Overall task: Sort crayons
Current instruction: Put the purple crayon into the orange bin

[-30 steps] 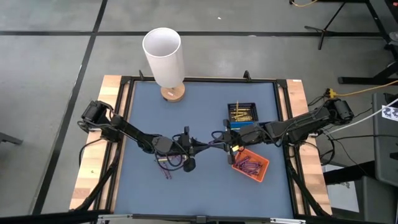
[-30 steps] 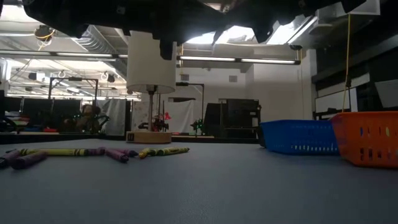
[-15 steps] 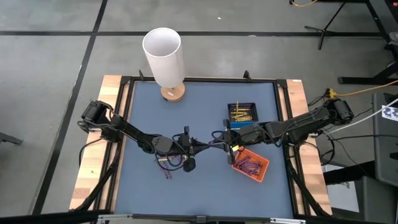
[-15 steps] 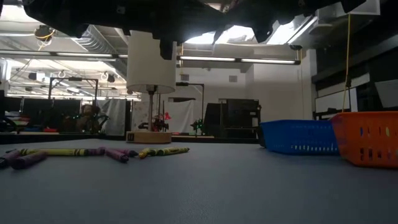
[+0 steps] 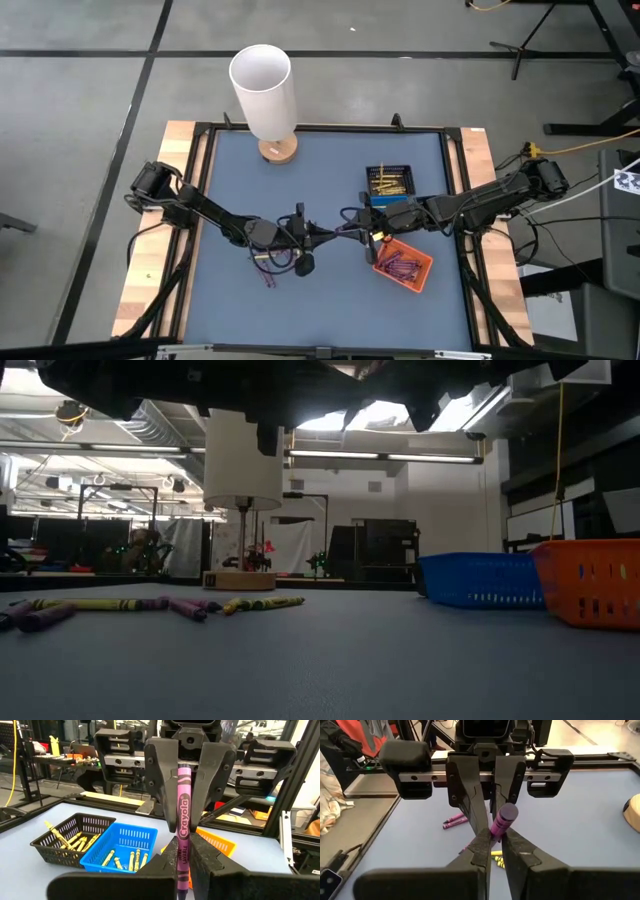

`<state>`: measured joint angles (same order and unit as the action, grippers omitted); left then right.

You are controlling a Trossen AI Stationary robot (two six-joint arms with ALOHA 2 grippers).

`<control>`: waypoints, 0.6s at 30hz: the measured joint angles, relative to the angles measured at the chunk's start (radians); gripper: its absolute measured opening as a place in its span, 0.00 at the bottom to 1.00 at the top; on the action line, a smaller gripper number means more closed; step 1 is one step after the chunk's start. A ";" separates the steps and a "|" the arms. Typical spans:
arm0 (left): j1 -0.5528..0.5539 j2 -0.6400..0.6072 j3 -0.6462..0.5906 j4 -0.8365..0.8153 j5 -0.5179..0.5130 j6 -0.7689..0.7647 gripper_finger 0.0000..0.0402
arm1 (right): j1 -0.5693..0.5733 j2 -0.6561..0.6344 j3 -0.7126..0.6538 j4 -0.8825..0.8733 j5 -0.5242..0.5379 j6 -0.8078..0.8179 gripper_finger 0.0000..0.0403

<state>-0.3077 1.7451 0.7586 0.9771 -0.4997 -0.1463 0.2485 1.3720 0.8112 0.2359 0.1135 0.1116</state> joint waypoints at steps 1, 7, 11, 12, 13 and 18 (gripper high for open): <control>0.000 0.000 0.000 0.000 0.000 0.000 0.02 | 0.000 0.000 0.000 0.001 0.000 0.012 0.09; 0.000 0.000 0.000 0.000 -0.003 0.000 0.02 | 0.000 0.000 0.000 0.004 0.008 0.069 0.09; 0.001 0.000 0.000 0.000 -0.003 0.000 0.02 | 0.000 0.000 0.000 0.011 0.008 0.064 0.09; 0.001 0.000 0.000 0.000 -0.003 0.000 0.02 | 0.000 0.000 0.000 0.014 0.008 0.062 0.09; 0.001 0.000 0.000 0.000 -0.003 0.000 0.02 | 0.000 0.000 0.000 0.015 0.008 0.056 0.09; 0.001 -0.001 0.001 0.000 0.000 0.000 0.02 | 0.000 0.001 0.000 0.024 0.000 0.016 0.09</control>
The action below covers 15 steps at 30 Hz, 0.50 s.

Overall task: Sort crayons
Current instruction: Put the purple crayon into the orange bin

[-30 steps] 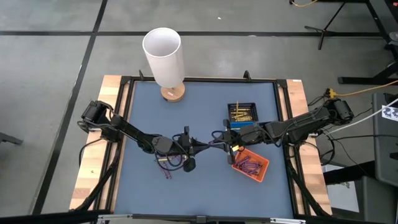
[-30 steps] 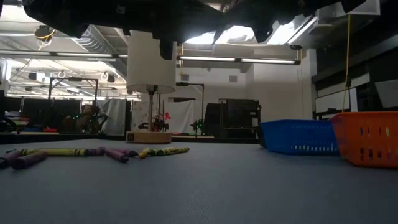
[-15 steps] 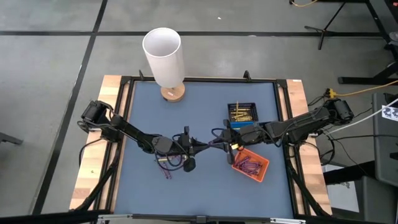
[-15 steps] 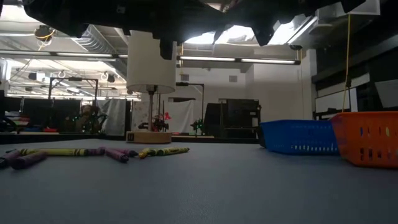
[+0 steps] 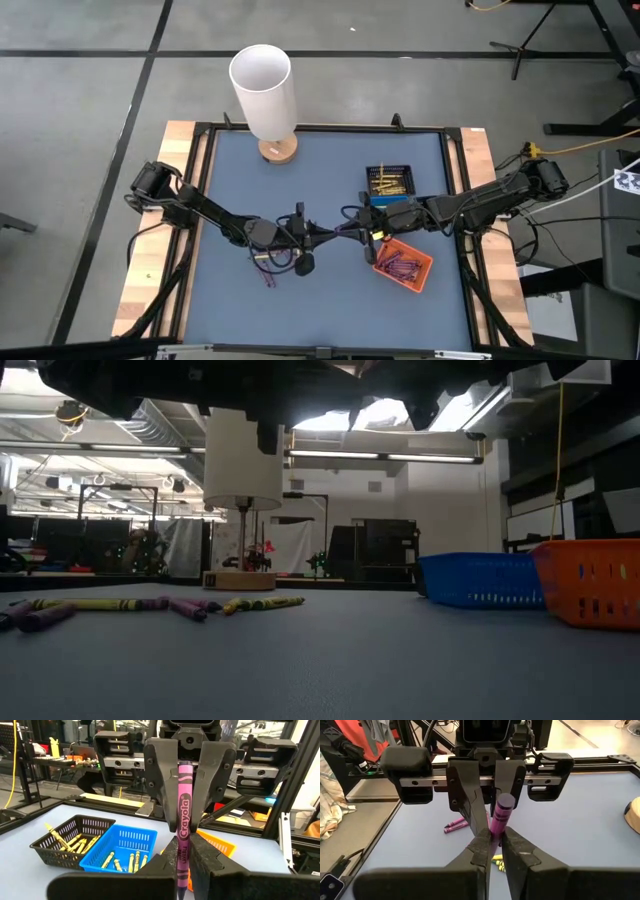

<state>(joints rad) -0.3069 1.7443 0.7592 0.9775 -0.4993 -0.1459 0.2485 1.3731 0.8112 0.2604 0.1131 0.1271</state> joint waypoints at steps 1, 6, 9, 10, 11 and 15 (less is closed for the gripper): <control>0.000 0.000 0.000 0.000 0.000 0.000 0.02 | 0.000 0.000 0.000 0.000 0.000 -0.001 0.09; 0.000 0.000 0.000 0.000 0.000 0.000 0.02 | 0.000 0.000 0.000 0.001 0.000 -0.001 0.09; 0.000 0.000 0.000 0.000 0.000 0.000 0.02 | 0.000 0.000 0.000 0.001 0.000 -0.002 0.09; 0.000 0.000 0.000 0.000 0.000 0.000 0.02 | 0.000 0.000 0.000 0.001 0.000 -0.002 0.09; 0.000 0.000 0.000 0.000 0.000 0.000 0.02 | 0.000 0.000 0.000 0.001 0.000 -0.002 0.09; 0.000 0.000 0.000 0.000 0.000 0.000 0.03 | 0.000 0.000 0.000 0.001 0.000 -0.003 0.09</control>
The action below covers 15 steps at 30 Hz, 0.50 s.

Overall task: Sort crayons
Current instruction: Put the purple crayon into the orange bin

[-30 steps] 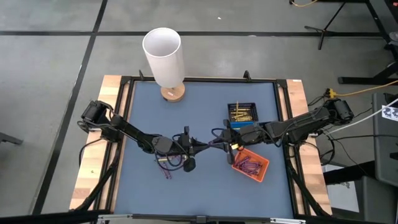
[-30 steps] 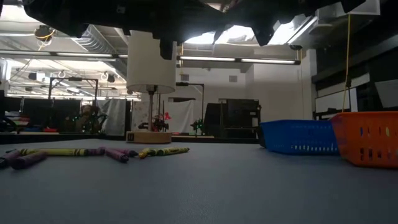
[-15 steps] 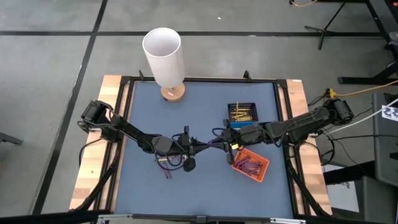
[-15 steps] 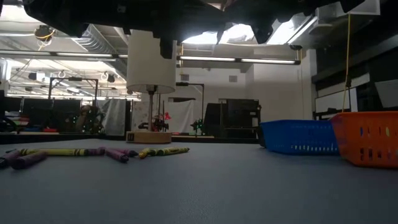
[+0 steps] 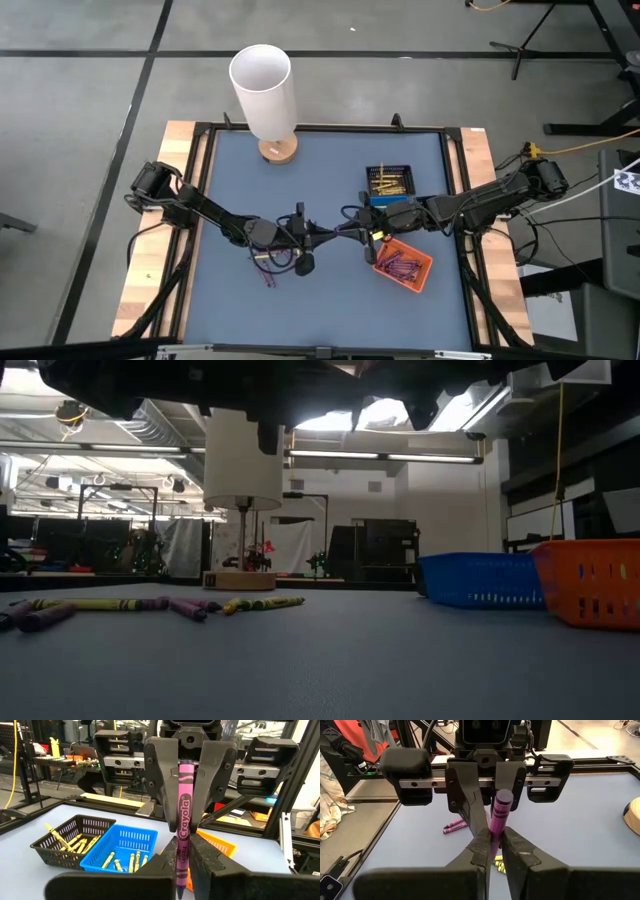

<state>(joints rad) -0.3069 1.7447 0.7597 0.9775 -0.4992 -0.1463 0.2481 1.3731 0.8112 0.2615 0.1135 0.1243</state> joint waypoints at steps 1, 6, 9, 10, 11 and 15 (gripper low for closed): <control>0.000 0.000 0.000 0.000 0.000 0.000 0.04 | 0.000 0.000 0.000 0.001 0.000 0.000 0.09; 0.002 0.002 0.001 -0.009 -0.003 0.000 0.14 | 0.000 0.000 0.003 0.017 0.000 -0.002 0.09; 0.001 0.002 0.001 -0.008 -0.003 0.000 0.21 | 0.000 0.000 0.003 0.007 -0.001 -0.002 0.09; 0.001 0.002 0.001 -0.009 -0.003 0.000 0.23 | 0.000 0.000 0.003 0.008 -0.001 -0.002 0.09; 0.001 0.002 0.001 -0.012 -0.003 0.000 0.25 | 0.000 0.000 0.003 0.008 -0.001 -0.002 0.09; 0.000 0.002 0.001 -0.048 -0.003 0.000 0.30 | 0.000 0.000 0.003 -0.007 -0.001 -0.025 0.09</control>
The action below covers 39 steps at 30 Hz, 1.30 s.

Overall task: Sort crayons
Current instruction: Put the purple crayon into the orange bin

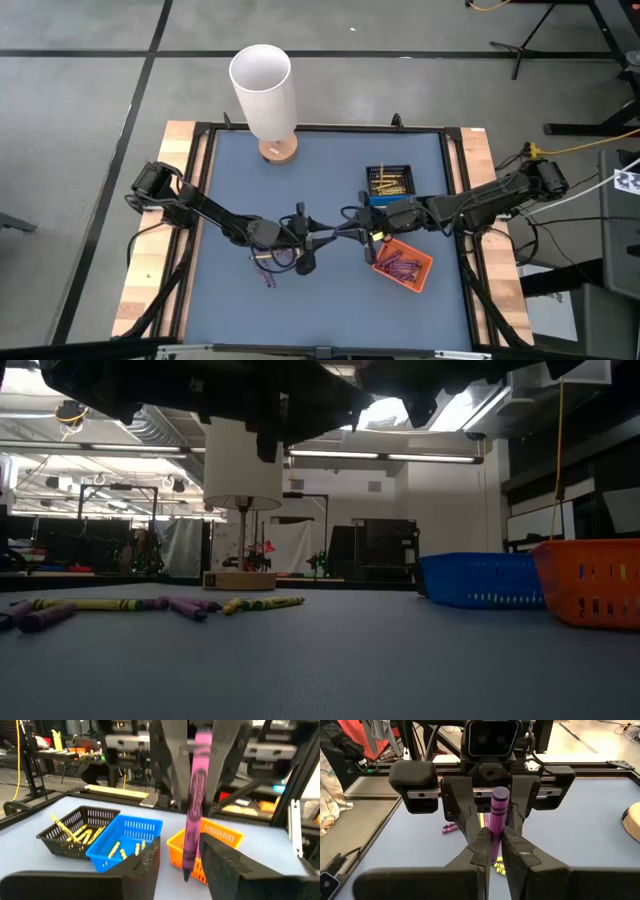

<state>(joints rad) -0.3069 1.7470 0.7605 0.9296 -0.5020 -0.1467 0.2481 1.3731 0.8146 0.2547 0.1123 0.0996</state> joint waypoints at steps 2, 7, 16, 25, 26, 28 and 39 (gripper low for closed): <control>0.000 0.000 0.000 -0.029 0.001 -0.003 0.32 | 0.000 -0.007 0.000 -0.019 0.000 -0.014 0.09; 0.000 0.000 0.000 -0.103 0.015 -0.009 0.35 | 0.000 -0.062 -0.001 -0.152 0.000 -0.022 0.09; -0.001 0.000 0.000 -0.161 0.057 -0.011 0.34 | 0.001 -0.208 -0.001 -0.525 -0.143 0.144 0.09; -0.001 0.000 -0.001 -0.184 0.059 -0.011 0.33 | 0.002 -0.217 -0.002 -0.863 -0.439 0.342 0.09; -0.001 0.000 -0.001 -0.184 0.059 -0.011 0.33 | 0.002 -0.216 -0.002 -0.897 -0.437 0.345 0.09; -0.001 -0.001 -0.001 -0.187 0.059 -0.016 0.33 | 0.001 -0.217 -0.002 -0.938 -0.437 0.347 0.09; -0.001 -0.003 -0.001 -0.223 0.059 -0.112 0.33 | 0.001 -0.217 -0.003 -0.961 -0.437 0.347 0.09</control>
<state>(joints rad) -0.3077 1.7439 0.7593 0.7068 -0.4435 -0.2591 0.2489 1.1564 0.8120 -0.7063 -0.3244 0.4470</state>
